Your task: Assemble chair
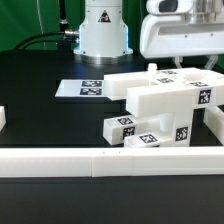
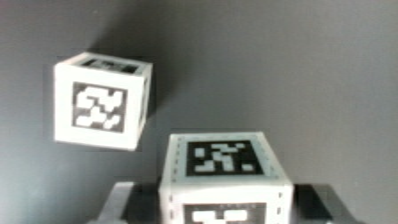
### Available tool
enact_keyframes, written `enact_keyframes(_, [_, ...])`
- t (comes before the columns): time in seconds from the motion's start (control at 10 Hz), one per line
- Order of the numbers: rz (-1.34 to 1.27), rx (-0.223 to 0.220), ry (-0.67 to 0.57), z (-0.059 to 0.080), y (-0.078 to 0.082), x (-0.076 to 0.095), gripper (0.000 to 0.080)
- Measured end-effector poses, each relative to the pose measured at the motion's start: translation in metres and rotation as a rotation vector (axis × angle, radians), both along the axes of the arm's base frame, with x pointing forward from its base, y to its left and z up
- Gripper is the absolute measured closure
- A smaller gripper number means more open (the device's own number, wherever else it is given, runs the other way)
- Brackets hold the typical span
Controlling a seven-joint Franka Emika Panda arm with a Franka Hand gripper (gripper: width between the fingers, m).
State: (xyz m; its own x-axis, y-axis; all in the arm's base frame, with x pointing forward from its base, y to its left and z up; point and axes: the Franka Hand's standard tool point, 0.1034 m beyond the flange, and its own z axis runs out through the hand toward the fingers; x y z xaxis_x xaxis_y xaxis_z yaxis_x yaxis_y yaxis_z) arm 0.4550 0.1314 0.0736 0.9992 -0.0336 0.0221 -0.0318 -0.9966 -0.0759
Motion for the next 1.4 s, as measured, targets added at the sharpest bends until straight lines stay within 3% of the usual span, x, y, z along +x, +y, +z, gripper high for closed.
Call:
enact_keyframes(0.2, [-0.027,0.035,0.047,0.04,-0.016,0.014,0.0515])
enact_keyframes(0.3, [-0.043,0.051,0.065,0.05,-0.023,0.022,0.0515])
enact_keyframes(0.8, [-0.062,0.047,0.066,0.049,-0.024,0.024,0.0515])
enact_keyframes(0.9, [-0.054,0.049,0.075,0.059,-0.03,0.036,0.0515])
enact_keyframes(1.0, [-0.055,0.048,0.049,0.07,-0.037,0.06,0.0515])
enact_keyframes(1.2, [-0.003,0.037,0.012,0.074,-0.052,0.103,0.0515])
enact_keyframes(1.3, [0.006,0.032,0.005,0.07,-0.058,0.114,0.0515])
enact_keyframes(1.4, [0.003,0.033,0.008,0.07,-0.055,0.11,0.0515])
